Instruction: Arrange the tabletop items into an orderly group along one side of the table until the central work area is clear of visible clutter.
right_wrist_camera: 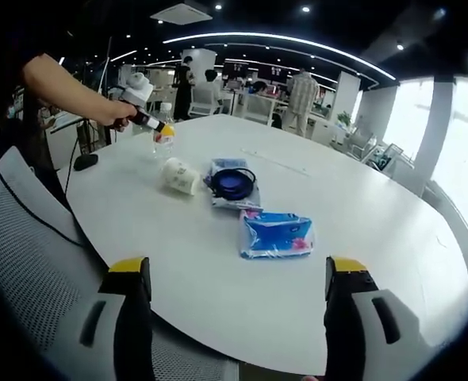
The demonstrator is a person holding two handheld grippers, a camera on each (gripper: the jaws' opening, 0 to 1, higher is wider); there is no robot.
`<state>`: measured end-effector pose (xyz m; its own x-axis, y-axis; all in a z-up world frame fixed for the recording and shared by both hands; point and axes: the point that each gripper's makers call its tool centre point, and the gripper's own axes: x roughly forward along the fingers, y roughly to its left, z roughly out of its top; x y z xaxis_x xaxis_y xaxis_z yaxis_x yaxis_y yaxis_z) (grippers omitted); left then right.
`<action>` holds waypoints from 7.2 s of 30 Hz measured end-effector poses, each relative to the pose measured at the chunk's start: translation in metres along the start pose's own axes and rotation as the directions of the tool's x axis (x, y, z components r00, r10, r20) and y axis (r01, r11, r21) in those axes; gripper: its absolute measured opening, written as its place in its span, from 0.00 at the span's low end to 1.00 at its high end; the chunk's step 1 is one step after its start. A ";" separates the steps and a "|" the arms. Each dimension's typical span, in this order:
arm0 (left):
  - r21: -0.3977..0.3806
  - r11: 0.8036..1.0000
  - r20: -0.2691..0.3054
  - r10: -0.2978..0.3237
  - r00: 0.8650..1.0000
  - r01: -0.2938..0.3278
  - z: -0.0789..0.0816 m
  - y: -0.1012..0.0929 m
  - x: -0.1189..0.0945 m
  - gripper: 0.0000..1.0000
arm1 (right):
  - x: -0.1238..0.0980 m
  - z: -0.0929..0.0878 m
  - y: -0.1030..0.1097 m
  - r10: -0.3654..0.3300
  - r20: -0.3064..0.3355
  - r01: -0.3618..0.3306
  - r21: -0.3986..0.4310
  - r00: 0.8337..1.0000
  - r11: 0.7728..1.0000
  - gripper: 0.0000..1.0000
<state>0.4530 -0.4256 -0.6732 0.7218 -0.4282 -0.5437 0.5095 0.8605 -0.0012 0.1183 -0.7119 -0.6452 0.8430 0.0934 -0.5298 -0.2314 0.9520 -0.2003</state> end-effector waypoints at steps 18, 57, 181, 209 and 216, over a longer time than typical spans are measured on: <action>0.021 1.000 -0.001 0.011 1.000 -0.011 -0.002 0.006 0.000 0.41 | 0.000 -0.002 0.000 -0.002 -0.009 0.002 -0.007 1.000 1.000 0.89; -0.035 0.999 0.007 -0.012 1.000 0.012 -0.024 -0.008 -0.022 0.52 | -0.001 0.000 0.001 0.005 0.000 -0.005 -0.014 1.000 1.000 0.88; 0.037 0.860 -0.054 -0.507 0.860 0.509 -0.045 -0.169 -0.040 0.00 | -0.003 0.007 -0.006 -0.031 0.042 0.031 0.008 0.999 0.999 0.84; 0.280 0.771 -0.248 -0.518 0.819 0.572 -0.040 -0.164 -0.044 0.00 | -0.004 0.014 -0.006 -0.022 0.083 0.017 0.062 0.996 0.998 1.00; 0.364 0.707 -0.359 -0.495 0.792 0.607 -0.043 -0.162 -0.042 0.00 | -0.004 0.013 -0.006 -0.025 0.083 0.020 0.057 0.996 0.998 1.00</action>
<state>0.3199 -0.5348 -0.6865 0.1512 -0.6655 -0.7309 0.9685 0.2477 -0.0252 0.1230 -0.7137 -0.6309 0.8858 0.0939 -0.4544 -0.1864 0.9688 -0.1633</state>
